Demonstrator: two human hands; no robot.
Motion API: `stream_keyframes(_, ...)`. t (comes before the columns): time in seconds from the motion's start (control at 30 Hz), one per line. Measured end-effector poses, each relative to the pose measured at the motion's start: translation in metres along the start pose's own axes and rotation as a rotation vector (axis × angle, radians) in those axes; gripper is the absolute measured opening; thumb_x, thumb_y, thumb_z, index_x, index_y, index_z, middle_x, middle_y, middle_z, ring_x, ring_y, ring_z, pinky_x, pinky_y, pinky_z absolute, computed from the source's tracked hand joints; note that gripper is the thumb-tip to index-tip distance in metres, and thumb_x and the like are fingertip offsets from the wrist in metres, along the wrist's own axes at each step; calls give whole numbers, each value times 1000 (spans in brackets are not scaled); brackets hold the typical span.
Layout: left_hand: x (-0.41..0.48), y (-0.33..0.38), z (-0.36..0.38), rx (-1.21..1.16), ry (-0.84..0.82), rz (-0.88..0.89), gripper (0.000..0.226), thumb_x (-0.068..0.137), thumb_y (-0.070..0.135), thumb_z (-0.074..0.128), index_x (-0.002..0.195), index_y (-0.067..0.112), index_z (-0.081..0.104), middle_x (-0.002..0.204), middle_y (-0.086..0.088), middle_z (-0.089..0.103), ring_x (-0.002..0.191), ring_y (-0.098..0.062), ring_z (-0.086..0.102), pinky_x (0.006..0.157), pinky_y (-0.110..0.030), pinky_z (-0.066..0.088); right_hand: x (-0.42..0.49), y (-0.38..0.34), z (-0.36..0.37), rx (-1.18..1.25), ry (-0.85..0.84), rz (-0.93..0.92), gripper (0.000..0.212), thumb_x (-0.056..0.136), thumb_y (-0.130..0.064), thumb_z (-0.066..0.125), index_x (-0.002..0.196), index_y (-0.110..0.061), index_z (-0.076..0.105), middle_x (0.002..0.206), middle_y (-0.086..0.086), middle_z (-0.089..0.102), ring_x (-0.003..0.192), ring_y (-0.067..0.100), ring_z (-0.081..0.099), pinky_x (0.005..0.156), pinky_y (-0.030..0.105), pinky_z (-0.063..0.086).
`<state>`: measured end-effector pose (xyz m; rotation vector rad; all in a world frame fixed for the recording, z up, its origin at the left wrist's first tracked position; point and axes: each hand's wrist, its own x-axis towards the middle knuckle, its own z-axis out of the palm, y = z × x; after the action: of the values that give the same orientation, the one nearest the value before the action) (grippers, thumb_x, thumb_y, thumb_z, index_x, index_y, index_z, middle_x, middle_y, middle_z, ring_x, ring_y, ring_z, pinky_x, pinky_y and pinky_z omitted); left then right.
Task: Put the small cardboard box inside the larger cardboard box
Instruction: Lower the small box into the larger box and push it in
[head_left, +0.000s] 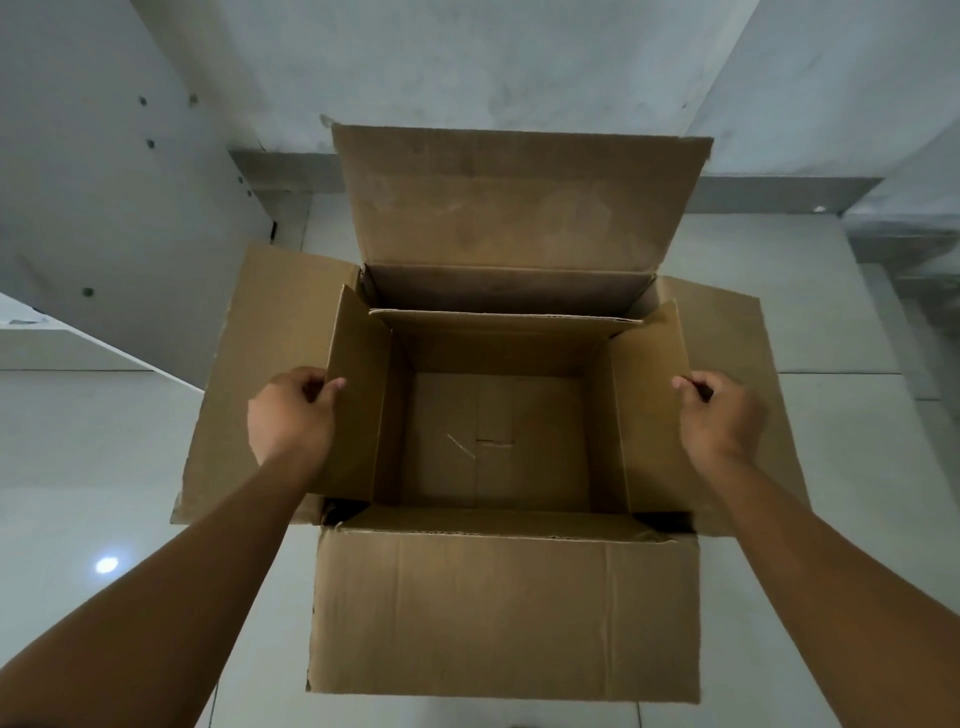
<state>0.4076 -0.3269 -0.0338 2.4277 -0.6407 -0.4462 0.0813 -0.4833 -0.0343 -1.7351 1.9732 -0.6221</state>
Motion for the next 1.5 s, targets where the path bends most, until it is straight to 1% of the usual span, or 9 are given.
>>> stream_keyframes(0.1, -5, -3, -1, -2, 33, 47, 22, 88, 24, 58, 104, 15, 70, 105, -7, 71, 88, -17, 60, 73, -29, 47, -3, 5, -2, 4, -6, -45, 19, 88, -11, 58, 103, -5, 67, 99, 15, 71, 85, 18, 59, 71, 26, 44)
stream_keyframes(0.27, -40, -12, -8, -15, -32, 79, 26, 87, 27, 59, 110, 15, 65, 103, -3, 67, 89, -14, 58, 73, -25, 45, -31, 21, -20, -35, -54, -157, 20, 87, -12, 59, 104, -4, 65, 98, 15, 69, 88, 24, 63, 73, 25, 45)
stream_keyframes(0.4, -81, -25, -10, 35, -149, 179, 42, 88, 31, 57, 125, 15, 52, 127, -8, 54, 115, -24, 54, 95, -39, 49, -70, 44, -34, -76, -126, -242, 27, 87, -14, 58, 110, -1, 61, 103, 19, 67, 95, 29, 62, 79, 29, 48)
stream_keyframes(0.53, -111, -37, 0, 200, -342, 271, 71, 86, 55, 44, 145, 19, 26, 159, -2, 11, 146, -24, 13, 114, -47, 27, -103, 66, -31, -191, -231, -301, 51, 89, -23, 55, 134, -3, 43, 138, 19, 48, 127, 33, 45, 103, 42, 42)
stream_keyframes(0.6, -116, -47, 6, 356, -400, 342, 88, 79, 74, 20, 148, 19, 16, 161, -2, -6, 147, -21, -9, 117, -44, 10, -111, 72, -24, -210, -256, -313, 61, 90, -24, 53, 141, -4, 28, 151, 17, 30, 140, 33, 25, 112, 48, 31)
stream_keyframes(0.7, -112, -56, 12, 479, -392, 433, 110, 64, 83, -11, 148, 16, 12, 160, -5, -12, 141, -16, -23, 114, -36, -5, -112, 73, -12, -147, -242, -276, 62, 92, -21, 47, 144, -6, 17, 155, 14, 16, 144, 30, 9, 117, 53, 18)
stream_keyframes(0.9, -85, -53, 15, 489, -338, 486, 106, 68, 79, -11, 147, 15, 19, 160, -7, -6, 141, -14, -22, 113, -35, -7, -89, 55, 13, -52, -180, -260, 56, 95, -19, 42, 144, -6, 19, 156, 13, 17, 145, 29, 10, 117, 54, 14)
stream_keyframes(1.3, 18, -24, 7, 487, -341, 442, 112, 64, 83, -8, 145, 15, 25, 160, -10, -6, 146, -24, -13, 117, -44, 2, -15, -20, 68, -57, -227, -328, 57, 95, -24, 40, 145, -8, 18, 157, 11, 14, 145, 28, 9, 117, 51, 15)
stream_keyframes(1.5, 72, -24, 0, 520, -346, 423, 82, 80, 64, 16, 146, 16, 23, 160, -9, -10, 146, -24, -15, 117, -46, 2, 8, -59, 94, -60, -252, -339, 58, 95, -26, 41, 145, -9, 17, 157, 10, 13, 145, 27, 9, 118, 51, 14)
